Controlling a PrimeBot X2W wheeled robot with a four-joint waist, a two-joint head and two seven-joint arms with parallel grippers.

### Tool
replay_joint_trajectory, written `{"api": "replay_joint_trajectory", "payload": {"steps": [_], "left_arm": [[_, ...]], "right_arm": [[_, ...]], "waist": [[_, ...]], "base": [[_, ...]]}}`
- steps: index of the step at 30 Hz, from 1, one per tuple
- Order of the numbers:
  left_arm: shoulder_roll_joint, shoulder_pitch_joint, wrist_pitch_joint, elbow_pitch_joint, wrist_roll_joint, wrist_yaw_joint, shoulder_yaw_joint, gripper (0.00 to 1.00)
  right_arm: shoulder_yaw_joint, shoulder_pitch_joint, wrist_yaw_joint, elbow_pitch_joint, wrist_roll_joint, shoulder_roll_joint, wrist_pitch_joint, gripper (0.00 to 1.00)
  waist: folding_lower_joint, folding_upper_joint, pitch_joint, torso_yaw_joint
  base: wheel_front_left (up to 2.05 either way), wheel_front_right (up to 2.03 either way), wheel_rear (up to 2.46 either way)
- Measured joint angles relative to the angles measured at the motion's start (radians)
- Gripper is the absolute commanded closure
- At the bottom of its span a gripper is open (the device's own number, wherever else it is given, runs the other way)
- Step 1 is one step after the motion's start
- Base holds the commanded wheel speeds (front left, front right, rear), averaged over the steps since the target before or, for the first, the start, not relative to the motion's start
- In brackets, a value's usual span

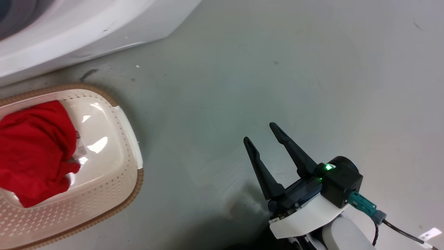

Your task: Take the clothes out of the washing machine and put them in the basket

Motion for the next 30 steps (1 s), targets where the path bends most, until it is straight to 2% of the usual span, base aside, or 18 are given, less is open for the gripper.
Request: {"api": "replay_joint_trajectory", "payload": {"steps": [7, 8, 9, 13, 16, 18, 19, 24, 30], "left_arm": [[0.029, -0.023, 0.092, -0.012, -0.001, 0.006, -0.011, 0.00], [0.035, -0.025, 0.121, -0.021, -0.012, 0.015, -0.006, 0.76], [0.036, -0.024, 0.129, -0.026, -0.011, 0.015, -0.008, 1.00], [0.033, -0.011, 0.111, -0.070, -0.008, 0.033, -0.021, 1.00], [0.037, 0.023, 0.041, -0.125, -0.002, 0.054, -0.024, 1.00], [0.038, 0.042, -0.023, -0.170, -0.001, 0.070, -0.023, 1.00], [0.036, 0.081, -0.126, -0.227, -0.005, 0.094, -0.015, 1.00], [0.035, 0.156, -0.322, -0.304, -0.003, 0.120, -0.016, 1.00], [0.021, 0.258, -0.546, -0.322, -0.014, 0.148, -0.001, 1.00]], "right_arm": [[0.029, -0.001, 0.000, 0.015, 0.019, 0.000, -0.011, 0.00], [0.032, -0.009, 0.000, 0.021, 0.026, 0.000, -0.017, 0.00], [0.033, -0.014, 0.000, 0.022, 0.028, 0.000, -0.018, 0.00], [0.030, -0.021, 0.000, 0.022, 0.034, 0.000, -0.019, 0.00], [0.024, -0.025, 0.000, 0.025, 0.034, 0.000, -0.020, 0.00], [0.021, -0.032, 0.000, 0.029, 0.032, 0.000, -0.021, 0.00], [0.013, -0.039, 0.000, 0.032, 0.024, 0.000, -0.021, 0.00], [-0.011, -0.047, 0.000, 0.038, 0.015, 0.000, -0.023, 0.00], [-0.035, -0.058, 0.000, 0.050, 0.003, 0.000, -0.019, 0.00]], "waist": [[-0.0001, 0.0000, 0.033, -0.036], [-0.0001, 0.0000, 0.039, -0.042], [-0.0001, 0.0000, 0.039, -0.043], [-0.0001, 0.0000, 0.036, -0.041], [-0.0001, 0.0000, 0.031, -0.037], [-0.0001, 0.0000, 0.026, -0.032], [-0.0001, 0.0000, 0.013, -0.024], [-0.0001, 0.0000, -0.017, -0.008], [-0.0002, 0.0000, -0.075, 0.009]], "base": [[0.00, 0.00, 0.00], [0.00, 0.00, 0.00], [0.00, 0.00, 0.00], [0.00, 0.00, 0.00], [0.00, 0.00, 0.00], [0.00, 0.00, 0.00], [0.00, 0.00, 0.00], [0.00, 0.00, 0.00], [0.00, 0.00, 0.00]]}}
